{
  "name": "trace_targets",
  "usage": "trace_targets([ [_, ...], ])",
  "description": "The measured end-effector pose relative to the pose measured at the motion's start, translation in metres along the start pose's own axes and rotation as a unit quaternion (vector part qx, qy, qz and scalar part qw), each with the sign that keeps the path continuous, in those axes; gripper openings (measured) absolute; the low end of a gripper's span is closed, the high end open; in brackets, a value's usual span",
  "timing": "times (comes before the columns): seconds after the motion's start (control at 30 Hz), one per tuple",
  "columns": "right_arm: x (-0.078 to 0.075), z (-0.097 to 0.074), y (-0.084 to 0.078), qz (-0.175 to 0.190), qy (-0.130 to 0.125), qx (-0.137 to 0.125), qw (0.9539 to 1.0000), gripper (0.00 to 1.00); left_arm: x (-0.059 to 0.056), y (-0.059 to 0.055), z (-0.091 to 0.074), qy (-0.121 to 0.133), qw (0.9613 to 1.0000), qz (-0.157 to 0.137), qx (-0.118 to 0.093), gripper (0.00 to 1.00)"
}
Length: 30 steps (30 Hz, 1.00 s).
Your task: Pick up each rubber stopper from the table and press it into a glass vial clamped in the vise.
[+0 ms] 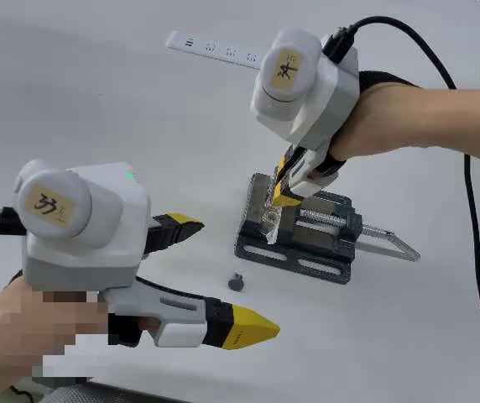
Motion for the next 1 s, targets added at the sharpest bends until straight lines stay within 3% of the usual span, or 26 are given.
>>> trace_targets([
  [0.6, -0.0002, -0.0047, 0.0012, -0.005, -0.006, -0.006, 0.9999, 0.13, 0.0018, -0.0007, -0.0008, 0.001, 1.0000, -0.004, -0.001, 0.94],
  [1.0, 0.0036, -0.0075, -0.0060, -0.010, 0.013, -0.001, 0.9999, 0.09, 0.0012, 0.0002, -0.0007, 0.000, 1.0000, -0.004, -0.002, 0.94],
])
Point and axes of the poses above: the centre of the closed fingertips' face, and the gripper's own axes: z roughly forward along the fingers, x roughly to its left, y roughly out of its top, the point moved 2 cm from there along -z, roughly backward along the fingers, and after that the axes turned 14 degrees about y, right-handed, at the moved point
